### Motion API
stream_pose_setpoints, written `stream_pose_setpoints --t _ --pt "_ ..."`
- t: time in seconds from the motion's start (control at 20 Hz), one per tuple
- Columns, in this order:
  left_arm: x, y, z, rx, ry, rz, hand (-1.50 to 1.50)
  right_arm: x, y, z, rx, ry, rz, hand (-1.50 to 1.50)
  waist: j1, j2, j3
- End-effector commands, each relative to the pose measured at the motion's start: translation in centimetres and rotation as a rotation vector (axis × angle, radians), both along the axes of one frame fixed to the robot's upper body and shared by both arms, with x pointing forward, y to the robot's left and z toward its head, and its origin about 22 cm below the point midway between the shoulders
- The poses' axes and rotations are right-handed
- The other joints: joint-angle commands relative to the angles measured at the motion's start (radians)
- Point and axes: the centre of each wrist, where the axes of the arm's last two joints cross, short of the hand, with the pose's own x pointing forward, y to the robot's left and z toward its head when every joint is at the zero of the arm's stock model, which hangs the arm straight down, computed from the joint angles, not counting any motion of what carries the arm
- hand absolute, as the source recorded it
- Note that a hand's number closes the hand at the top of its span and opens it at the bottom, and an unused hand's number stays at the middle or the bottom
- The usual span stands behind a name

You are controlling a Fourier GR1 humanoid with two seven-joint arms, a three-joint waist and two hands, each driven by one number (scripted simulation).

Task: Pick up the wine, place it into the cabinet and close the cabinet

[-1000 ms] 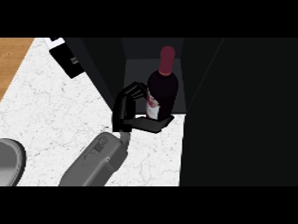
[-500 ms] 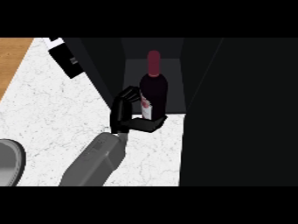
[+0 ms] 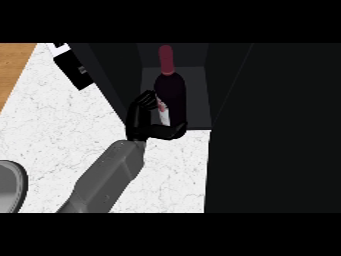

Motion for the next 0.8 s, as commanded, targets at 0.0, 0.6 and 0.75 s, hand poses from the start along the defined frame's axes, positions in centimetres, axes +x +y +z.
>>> stream_pose_setpoints --t 0.0,0.6,0.75 --pt "0.5 -0.6 0.0 0.004 0.006 0.01 1.5 -0.6 0.8 -0.2 0.004 0.009 0.004 -1.5 -0.011 0.001 0.0" --pt "3.6 -0.4 2.4 -0.052 -0.008 -0.03 1.5 0.3 0.5 -0.6 0.019 0.01 -0.01 -1.5 0.003 -0.001 0.0" --pt "4.3 -0.9 3.3 -0.035 0.019 -0.015 1.5 0.3 1.1 -1.0 0.003 0.003 0.018 -1.5 -0.023 0.006 0.0"
